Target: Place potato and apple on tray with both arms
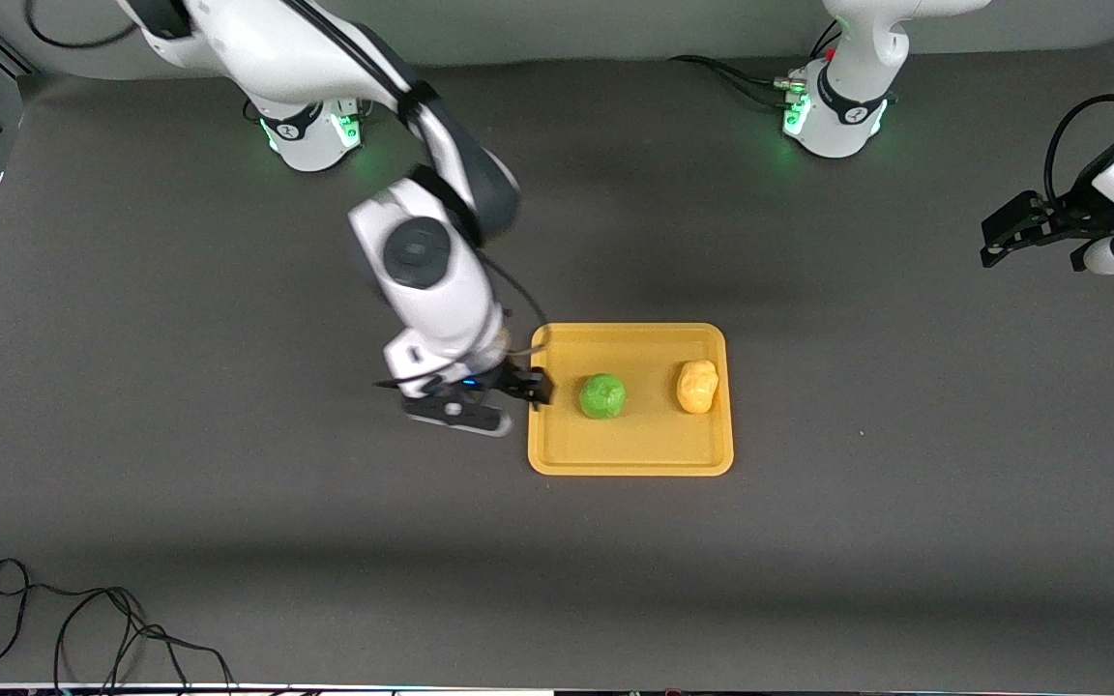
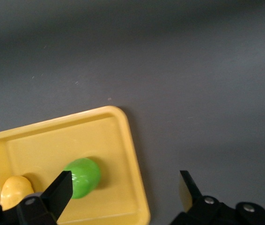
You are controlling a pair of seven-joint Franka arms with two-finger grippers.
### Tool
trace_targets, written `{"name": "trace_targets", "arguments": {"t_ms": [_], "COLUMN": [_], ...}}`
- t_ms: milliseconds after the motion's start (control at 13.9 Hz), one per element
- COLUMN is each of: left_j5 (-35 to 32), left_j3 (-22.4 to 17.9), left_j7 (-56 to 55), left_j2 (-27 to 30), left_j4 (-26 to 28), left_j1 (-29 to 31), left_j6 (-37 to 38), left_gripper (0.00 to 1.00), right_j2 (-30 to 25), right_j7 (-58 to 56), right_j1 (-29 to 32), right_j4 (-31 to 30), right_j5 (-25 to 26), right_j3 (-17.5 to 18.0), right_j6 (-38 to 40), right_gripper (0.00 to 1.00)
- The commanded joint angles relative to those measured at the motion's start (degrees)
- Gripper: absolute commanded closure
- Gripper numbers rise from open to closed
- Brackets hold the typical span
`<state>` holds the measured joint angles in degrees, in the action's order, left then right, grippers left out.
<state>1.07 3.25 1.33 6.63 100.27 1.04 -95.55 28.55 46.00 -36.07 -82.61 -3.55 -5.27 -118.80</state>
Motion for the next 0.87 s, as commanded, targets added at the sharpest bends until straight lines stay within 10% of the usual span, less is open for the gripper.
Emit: {"name": "trace_targets", "arguments": {"t_ms": [0, 289, 505, 794], "left_j5": [0.6, 0.6, 0.6, 0.6], "left_j3": [-0.08, -0.08, -0.08, -0.17], "left_j7": [1.13, 1.13, 1.22, 1.22], "left_j2": [0.76, 0.67, 0.4, 0.58], "left_j4": [2.2, 2.38, 2.47, 3.44], "left_j1": [0.1, 0.19, 0.28, 0.28], "left_j6": [-2.79, -3.15, -3.24, -3.94], "left_gripper": [0.0, 0.0, 0.0, 0.0], "right_j2": [-10.59, -22.63, -28.09, -32.85], "right_j7": [-7.54, -22.0, -30.16, -33.61], "right_j1": [2.84, 6.85, 25.11, 33.24], "right_j4": [-7.22, -11.79, -12.05, -15.83], "right_j5": [0.38, 0.47, 2.13, 3.11], "right_j3": [-1.74, -11.17, 2.77, 6.42], "right_j6": [6.17, 15.84, 23.25, 23.52], "right_gripper": [0.0, 0.0, 0.0, 0.0]}}
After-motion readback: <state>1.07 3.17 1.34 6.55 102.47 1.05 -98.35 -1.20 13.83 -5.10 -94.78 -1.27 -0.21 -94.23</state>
